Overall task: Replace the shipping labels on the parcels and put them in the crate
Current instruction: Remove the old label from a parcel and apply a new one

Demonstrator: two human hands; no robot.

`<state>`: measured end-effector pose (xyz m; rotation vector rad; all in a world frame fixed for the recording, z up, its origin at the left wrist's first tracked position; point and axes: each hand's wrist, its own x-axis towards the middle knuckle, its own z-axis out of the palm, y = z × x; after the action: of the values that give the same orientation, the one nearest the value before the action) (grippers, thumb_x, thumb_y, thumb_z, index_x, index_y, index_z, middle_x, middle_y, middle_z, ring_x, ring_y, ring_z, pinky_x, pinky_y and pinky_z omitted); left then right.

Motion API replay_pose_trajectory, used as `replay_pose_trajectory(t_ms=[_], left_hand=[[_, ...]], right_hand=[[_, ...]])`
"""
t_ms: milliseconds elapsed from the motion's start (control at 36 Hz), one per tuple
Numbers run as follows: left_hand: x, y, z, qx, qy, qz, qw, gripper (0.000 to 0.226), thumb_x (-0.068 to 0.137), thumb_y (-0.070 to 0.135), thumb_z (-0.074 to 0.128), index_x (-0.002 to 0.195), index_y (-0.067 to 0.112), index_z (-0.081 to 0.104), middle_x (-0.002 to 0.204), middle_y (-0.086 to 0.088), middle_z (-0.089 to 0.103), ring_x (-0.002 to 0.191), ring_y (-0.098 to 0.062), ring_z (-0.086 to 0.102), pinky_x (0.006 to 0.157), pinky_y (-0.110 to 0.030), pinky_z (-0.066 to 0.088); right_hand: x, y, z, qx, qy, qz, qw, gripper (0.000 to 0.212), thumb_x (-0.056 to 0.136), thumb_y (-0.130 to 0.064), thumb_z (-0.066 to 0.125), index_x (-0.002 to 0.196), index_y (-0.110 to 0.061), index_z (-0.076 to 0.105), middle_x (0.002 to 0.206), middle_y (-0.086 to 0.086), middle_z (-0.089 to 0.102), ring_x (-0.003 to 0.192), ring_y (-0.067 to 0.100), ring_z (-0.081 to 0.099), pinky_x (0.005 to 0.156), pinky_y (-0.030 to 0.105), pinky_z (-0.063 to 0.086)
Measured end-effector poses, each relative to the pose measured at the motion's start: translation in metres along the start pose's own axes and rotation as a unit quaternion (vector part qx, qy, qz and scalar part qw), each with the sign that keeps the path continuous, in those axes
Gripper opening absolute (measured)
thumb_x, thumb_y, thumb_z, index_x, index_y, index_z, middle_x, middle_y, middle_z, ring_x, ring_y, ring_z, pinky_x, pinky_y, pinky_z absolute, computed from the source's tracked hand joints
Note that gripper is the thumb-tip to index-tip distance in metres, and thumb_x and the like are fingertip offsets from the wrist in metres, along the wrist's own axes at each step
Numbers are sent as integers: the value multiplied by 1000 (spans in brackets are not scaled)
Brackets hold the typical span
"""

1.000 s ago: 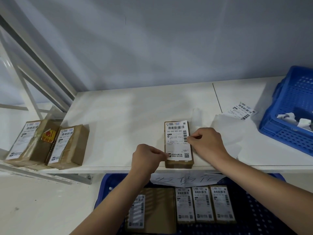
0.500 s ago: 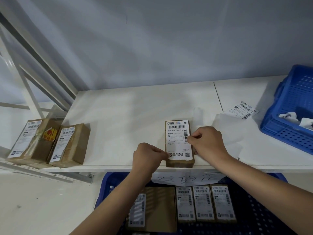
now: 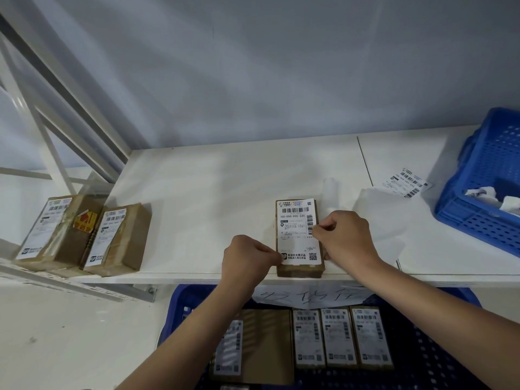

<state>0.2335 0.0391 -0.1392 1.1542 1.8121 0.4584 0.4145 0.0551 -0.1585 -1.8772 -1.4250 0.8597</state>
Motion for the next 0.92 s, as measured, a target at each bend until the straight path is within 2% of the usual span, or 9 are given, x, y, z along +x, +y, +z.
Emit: replay_pose_trajectory(t_ms=[111, 167, 278, 528, 611, 722, 806, 861, 917], left_hand=[[1, -1, 0, 9, 1, 1, 1000, 6, 80, 20, 84, 80, 14, 82, 61, 5, 64, 54, -9, 50, 50, -20, 38], [1, -1, 0, 10, 1, -2, 1000, 6, 81, 20, 84, 81, 14, 82, 68, 4, 69, 56, -9, 51, 51, -21, 38], [1, -1, 2, 17, 2, -1, 1000, 6, 82, 20, 83, 84, 13, 83, 83, 1, 75, 66, -11, 58, 56, -22, 41], [1, -1, 4, 26, 7, 7, 1000, 9, 84, 22, 82, 86, 13, 81, 91, 1, 76, 79, -11, 63, 61, -24, 46], [0, -2, 4, 25, 6, 6, 1000, 9, 84, 22, 82, 86, 14, 79, 88, 5, 71, 78, -8, 60, 64, -25, 46], [0, -2, 2, 18, 11, -1, 1000, 22, 81, 26, 84, 98, 17, 74, 100, 1, 70, 86, -13, 63, 67, -27, 47], [-1, 0, 2, 10, 6, -3, 1000, 29, 81, 24, 83, 106, 18, 69, 96, 2, 67, 75, -13, 60, 70, -33, 54], [-2, 0, 4, 6, 6, -4, 1000, 30, 81, 22, 82, 108, 19, 68, 92, 5, 66, 73, -11, 60, 79, -38, 60], [-2, 1, 4, 3, 5, -5, 1000, 33, 81, 21, 81, 111, 20, 67, 96, 1, 70, 73, -13, 62, 83, -40, 61]], right_hand=[[-1, -1, 0, -3, 4, -5, 1000, 24, 87, -11, 68, 76, 10, 66, 77, 24, 70, 73, 42, 67, 66, 55, 58], [-1, -2, 1, -12, 6, -10, 1000, 24, 87, -12, 68, 77, 10, 67, 78, 23, 70, 77, 41, 66, 69, 53, 57], [-1, -1, 1, -19, 5, -17, 1000, 25, 87, -11, 66, 77, 12, 65, 78, 26, 68, 74, 43, 65, 67, 52, 57], [-1, 0, 1, -1, -5, -9, 1000, 29, 88, -11, 66, 77, 16, 61, 75, 27, 68, 65, 40, 66, 61, 55, 57], [-2, -2, 1, -1, -4, -8, 1000, 29, 88, -11, 66, 78, 16, 61, 75, 28, 67, 65, 42, 66, 60, 56, 56], [-1, -1, 1, 0, -1, -5, 1000, 29, 89, -10, 67, 77, 16, 62, 72, 24, 69, 65, 36, 69, 61, 55, 58], [-1, 0, 3, -1, -2, -6, 1000, 29, 88, -12, 66, 75, 14, 62, 73, 26, 67, 70, 43, 67, 62, 54, 58], [0, 1, 3, -4, -6, -4, 1000, 29, 88, -12, 65, 74, 13, 64, 68, 21, 69, 67, 37, 69, 61, 52, 59], [1, 3, 4, -6, -10, -1, 1000, 29, 89, -12, 65, 73, 12, 64, 66, 15, 70, 64, 31, 70, 60, 52, 59]])
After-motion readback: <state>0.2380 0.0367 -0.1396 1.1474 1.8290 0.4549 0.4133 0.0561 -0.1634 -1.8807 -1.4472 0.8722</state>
